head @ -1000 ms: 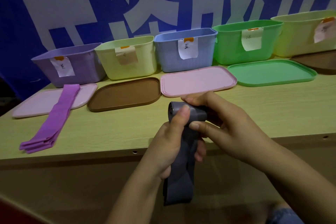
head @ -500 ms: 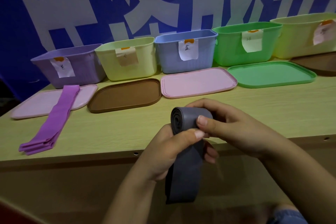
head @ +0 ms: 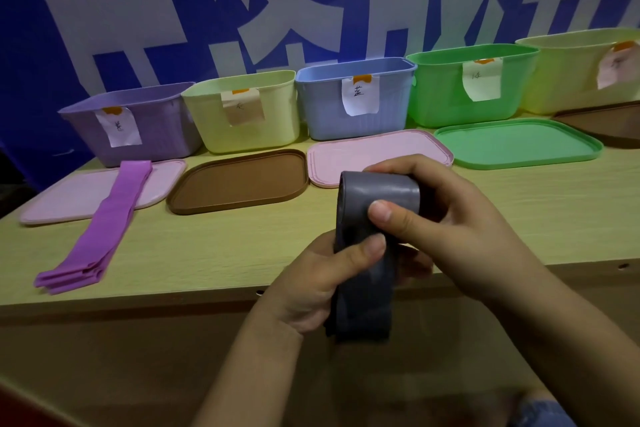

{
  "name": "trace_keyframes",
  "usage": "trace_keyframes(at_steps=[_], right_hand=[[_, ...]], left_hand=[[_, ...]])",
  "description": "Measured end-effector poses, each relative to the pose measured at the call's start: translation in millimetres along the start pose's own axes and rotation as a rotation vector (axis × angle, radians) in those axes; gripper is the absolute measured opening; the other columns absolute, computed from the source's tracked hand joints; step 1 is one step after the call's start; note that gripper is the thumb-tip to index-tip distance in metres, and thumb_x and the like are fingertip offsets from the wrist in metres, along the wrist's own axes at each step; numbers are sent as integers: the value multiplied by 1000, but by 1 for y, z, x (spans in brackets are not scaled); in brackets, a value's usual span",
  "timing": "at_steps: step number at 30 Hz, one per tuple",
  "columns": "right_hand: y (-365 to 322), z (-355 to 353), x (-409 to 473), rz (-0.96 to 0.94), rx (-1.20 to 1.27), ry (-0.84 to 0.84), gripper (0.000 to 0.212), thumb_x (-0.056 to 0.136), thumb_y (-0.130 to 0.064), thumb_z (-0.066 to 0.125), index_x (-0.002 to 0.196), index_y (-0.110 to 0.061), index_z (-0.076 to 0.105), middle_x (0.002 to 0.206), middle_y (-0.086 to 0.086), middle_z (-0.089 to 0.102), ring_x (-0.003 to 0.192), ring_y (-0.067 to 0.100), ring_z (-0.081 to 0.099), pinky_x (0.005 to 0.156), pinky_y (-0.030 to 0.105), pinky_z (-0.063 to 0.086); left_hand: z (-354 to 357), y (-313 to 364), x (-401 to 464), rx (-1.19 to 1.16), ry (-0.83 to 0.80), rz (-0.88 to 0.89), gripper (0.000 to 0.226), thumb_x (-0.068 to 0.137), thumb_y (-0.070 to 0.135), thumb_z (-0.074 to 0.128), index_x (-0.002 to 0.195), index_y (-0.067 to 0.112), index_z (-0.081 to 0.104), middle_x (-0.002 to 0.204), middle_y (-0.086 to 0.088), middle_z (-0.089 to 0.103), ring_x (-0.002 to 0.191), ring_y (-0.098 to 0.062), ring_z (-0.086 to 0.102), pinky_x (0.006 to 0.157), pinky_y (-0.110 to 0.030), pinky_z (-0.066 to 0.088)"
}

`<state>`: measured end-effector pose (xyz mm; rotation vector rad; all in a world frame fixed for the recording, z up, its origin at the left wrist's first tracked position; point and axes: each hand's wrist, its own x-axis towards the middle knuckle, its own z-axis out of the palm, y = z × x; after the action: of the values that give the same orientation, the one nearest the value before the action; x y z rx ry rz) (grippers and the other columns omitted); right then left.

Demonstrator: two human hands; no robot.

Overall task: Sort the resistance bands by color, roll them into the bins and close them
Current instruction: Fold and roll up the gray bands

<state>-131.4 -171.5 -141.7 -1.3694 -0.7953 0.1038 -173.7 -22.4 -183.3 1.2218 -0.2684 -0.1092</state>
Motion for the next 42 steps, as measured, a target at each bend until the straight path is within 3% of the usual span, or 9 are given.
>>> trace_keyframes(at_steps=[4, 6, 9, 15, 21, 24, 28, 35, 42], right_hand=[[2, 6, 0, -11, 5, 18, 28, 72, -21, 68, 98, -16, 62, 78, -9, 65, 63, 1, 58, 49, 10, 42], [4, 7, 1, -30, -39, 44, 28, 71, -23, 68, 98, -19, 62, 82, -10, 65, 71, 1, 59, 57, 11, 44], [4, 6, 3, -38, -39, 7, 26, 73, -20, 67, 99, -20, 61, 81, -13, 64, 67, -3, 58, 56, 11, 44], [6, -2, 3, -59, -59, -40, 26, 74, -19, 68, 99, -18, 60, 83, -6, 62, 63, 6, 56, 52, 22, 46], [13, 2, 0, -104, -224, 41, 28, 76, -29, 68, 102, -28, 59, 92, -9, 64, 76, 6, 64, 62, 21, 52], [17, 6, -4, -110, -292, 51, 27, 81, -33, 69, 105, -31, 56, 91, -9, 61, 59, 10, 65, 50, 29, 53], [25, 10, -1, -244, -472, 54, 38, 81, -41, 60, 115, -26, 54, 106, -12, 56, 94, 5, 58, 74, 25, 52], [31, 8, -2, -343, -559, 31, 41, 83, -38, 61, 119, -20, 54, 110, -10, 55, 103, 2, 55, 83, 21, 49], [23, -15, -2, 7, -93, -274, 48, 75, -35, 71, 120, -33, 55, 118, -5, 59, 106, 14, 61, 83, 41, 55]], left_hand=[[6, 0, 3, 53, -28, 21, 16, 82, 14, 70, 94, 24, 75, 85, -5, 72, 79, -20, 70, 72, -28, 55], [9, -4, 4, 24, -24, 19, 24, 83, 2, 57, 86, 19, 74, 75, -6, 69, 70, -20, 68, 68, -29, 55], [5, -7, 2, -120, -175, -30, 4, 86, 12, 64, 89, 13, 67, 65, -1, 58, 59, -13, 56, 67, -28, 51], [-7, -4, 2, -283, -306, -175, 46, 84, 40, 68, 109, 3, 56, 67, 0, 53, 57, -8, 52, 67, -27, 49], [0, -6, 4, -232, -224, -119, 51, 77, 47, 73, 113, 11, 64, 65, -5, 56, 57, -14, 55, 67, -30, 51], [2, -7, 3, -192, -126, -89, 55, 65, 52, 80, 98, 9, 71, 69, -12, 64, 60, -22, 62, 66, -35, 54], [0, -7, -1, -245, -8, -58, 63, 53, 57, 85, 101, 17, 75, 98, -10, 71, 87, -25, 69, 79, -40, 56], [6, -4, 2, -213, 118, -67, 68, 50, 61, 84, 101, 18, 75, 108, -11, 69, 104, -24, 66, 87, -36, 53], [10, -10, -1, -101, 155, 14, 58, 55, 59, 82, 100, 23, 74, 100, -10, 69, 93, -26, 65, 85, -44, 47]])
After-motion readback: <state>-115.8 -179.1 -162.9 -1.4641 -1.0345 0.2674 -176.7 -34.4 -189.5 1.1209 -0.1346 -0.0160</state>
